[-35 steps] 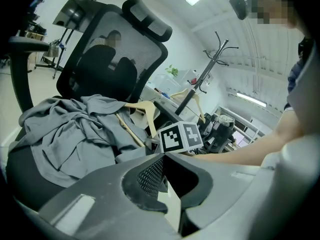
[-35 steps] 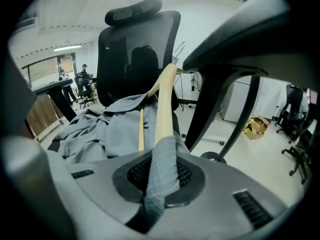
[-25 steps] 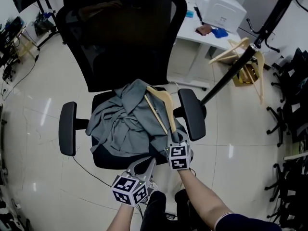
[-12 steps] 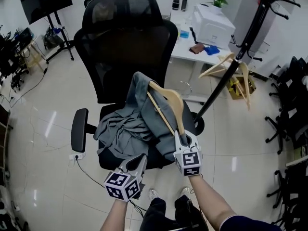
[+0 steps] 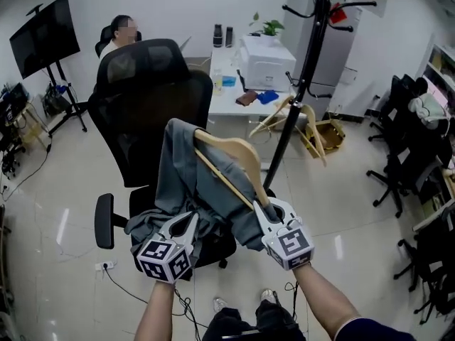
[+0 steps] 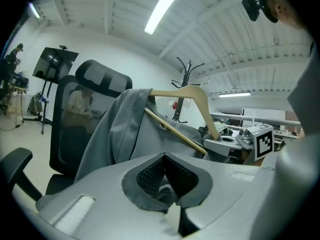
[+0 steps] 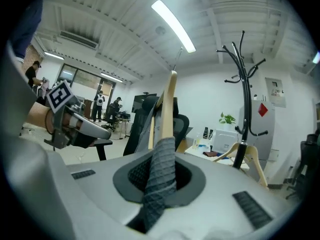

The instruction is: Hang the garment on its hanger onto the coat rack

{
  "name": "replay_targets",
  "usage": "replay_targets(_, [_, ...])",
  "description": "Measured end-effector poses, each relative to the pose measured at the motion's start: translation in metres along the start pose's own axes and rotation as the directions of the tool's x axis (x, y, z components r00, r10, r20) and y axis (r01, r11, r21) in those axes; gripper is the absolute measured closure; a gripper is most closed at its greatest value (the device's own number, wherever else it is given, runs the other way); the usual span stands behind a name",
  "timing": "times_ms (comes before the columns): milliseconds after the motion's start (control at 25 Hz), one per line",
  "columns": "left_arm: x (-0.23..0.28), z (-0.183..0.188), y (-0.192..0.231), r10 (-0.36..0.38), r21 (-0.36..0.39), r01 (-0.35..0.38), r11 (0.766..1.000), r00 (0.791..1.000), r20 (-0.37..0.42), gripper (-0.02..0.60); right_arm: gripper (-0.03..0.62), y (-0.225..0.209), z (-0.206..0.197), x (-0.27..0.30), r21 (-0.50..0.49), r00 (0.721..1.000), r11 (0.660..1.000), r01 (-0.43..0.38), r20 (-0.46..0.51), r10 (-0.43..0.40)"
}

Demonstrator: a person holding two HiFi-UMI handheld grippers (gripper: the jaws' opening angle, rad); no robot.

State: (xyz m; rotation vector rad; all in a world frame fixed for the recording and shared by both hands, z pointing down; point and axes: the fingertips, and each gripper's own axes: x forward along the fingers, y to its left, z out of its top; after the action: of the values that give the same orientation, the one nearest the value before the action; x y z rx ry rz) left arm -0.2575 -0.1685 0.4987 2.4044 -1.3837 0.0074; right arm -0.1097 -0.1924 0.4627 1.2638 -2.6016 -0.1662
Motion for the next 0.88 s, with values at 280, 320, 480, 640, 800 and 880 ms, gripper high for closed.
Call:
replay_targets(280, [0.018, 0.046, -0.055, -0.067, 0.09, 0.062, 0.994, 0.997, 0.048, 0.581, 0.565, -0.033, 0.044, -0.074, -0.025, 0.996, 0.999, -0.046, 0.072, 0.048])
replay_targets(320, [0.019, 0.051, -0.064, -0.073, 0.098, 0.067, 0.993, 0.996, 0.058, 0.581, 0.565, -0.04, 0.048, -0.086, -0.027, 0.995, 0.998, -0.049, 0.08, 0.051])
replay_targets(480, [0.03, 0.069, -0.101, -0.097, 0.123, 0.085, 0.989, 0.991, 0.089, 0.581, 0.565, -0.073, 0.056, -0.139, -0.05, 0.995, 0.998, -0.048, 0.088, 0.052])
replay_targets(640, [0.047, 0.074, -0.15, -0.132, 0.143, 0.117, 0.983, 0.986, 0.098, 0.581, 0.565, -0.113, 0.05, -0.191, -0.074, 0.997, 0.997, -0.017, 0.074, 0.022])
replay_targets(800, [0.067, 0.069, -0.199, -0.168, 0.151, 0.153, 0.977, 0.981, 0.092, 0.581, 0.566, -0.148, 0.035, -0.244, -0.078, 0.998, 0.997, 0.015, 0.06, -0.011])
replay_targets(880, [0.08, 0.064, -0.225, -0.192, 0.154, 0.177, 0.972, 0.977, 0.09, 0.581, 0.566, -0.164, 0.027, -0.27, -0.095, 0.998, 0.995, 0.038, 0.05, -0.034])
